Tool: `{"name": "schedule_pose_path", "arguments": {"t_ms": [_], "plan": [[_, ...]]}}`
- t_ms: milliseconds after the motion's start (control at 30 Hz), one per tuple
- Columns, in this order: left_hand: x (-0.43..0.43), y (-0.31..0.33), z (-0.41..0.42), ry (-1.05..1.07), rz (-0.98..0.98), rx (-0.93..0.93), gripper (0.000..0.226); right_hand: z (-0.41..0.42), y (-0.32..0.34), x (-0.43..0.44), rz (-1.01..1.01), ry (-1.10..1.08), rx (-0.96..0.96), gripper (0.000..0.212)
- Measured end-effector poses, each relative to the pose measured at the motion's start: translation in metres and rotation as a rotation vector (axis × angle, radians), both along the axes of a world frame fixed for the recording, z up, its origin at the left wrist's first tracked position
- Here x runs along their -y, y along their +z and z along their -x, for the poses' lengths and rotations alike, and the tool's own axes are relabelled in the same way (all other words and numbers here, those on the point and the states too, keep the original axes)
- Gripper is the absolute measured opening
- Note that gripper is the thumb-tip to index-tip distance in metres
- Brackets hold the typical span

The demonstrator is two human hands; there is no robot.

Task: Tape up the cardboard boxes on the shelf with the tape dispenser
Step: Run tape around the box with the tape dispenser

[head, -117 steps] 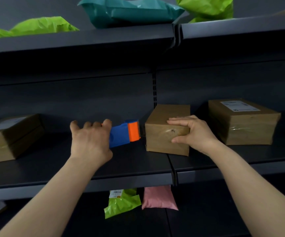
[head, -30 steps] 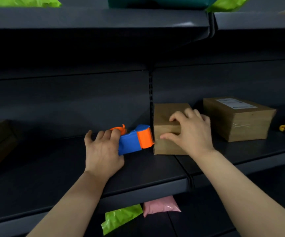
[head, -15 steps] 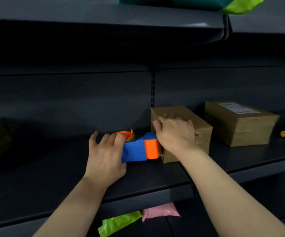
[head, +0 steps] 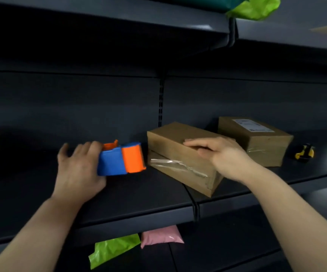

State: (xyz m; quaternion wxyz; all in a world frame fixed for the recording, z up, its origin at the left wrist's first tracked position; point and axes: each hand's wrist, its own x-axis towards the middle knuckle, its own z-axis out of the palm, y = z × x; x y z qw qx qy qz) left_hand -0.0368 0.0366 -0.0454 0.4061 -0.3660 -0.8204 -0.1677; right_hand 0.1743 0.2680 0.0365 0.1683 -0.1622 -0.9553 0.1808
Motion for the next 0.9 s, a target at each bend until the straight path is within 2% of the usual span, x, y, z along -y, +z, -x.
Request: {"name": "schedule_pose_path", "arguments": {"t_ms": [133, 267, 367, 567, 767, 900], "plan": [[-0.012, -0.002, -0.007, -0.022, 0.006, -0.016, 0.057, -0.011, 0.004, -0.007, 0.057, -0.035, 0.020, 0.040], [-0.013, -0.003, -0.006, -0.009, -0.032, -0.062, 0.059, 0.007, 0.005, 0.012, -0.136, -0.143, 0.056, 0.048], [-0.013, -0.002, -0.006, 0.000, -0.060, -0.078, 0.061, 0.023, -0.006, 0.025, -0.281, -0.173, -0.009, 0.042], [-0.017, 0.000, -0.001, -0.007, -0.027, -0.059, 0.057, 0.021, -0.006, 0.020, -0.255, -0.216, -0.036, 0.054], [-0.012, 0.025, 0.028, -0.156, 0.098, -0.118, 0.068, 0.016, -0.016, 0.019, -0.345, -0.202, -0.125, 0.050], [0.005, 0.020, 0.047, -0.105, 0.113, -0.024, 0.067, 0.009, -0.019, 0.011, -0.367, -0.178, -0.205, 0.051]]}}
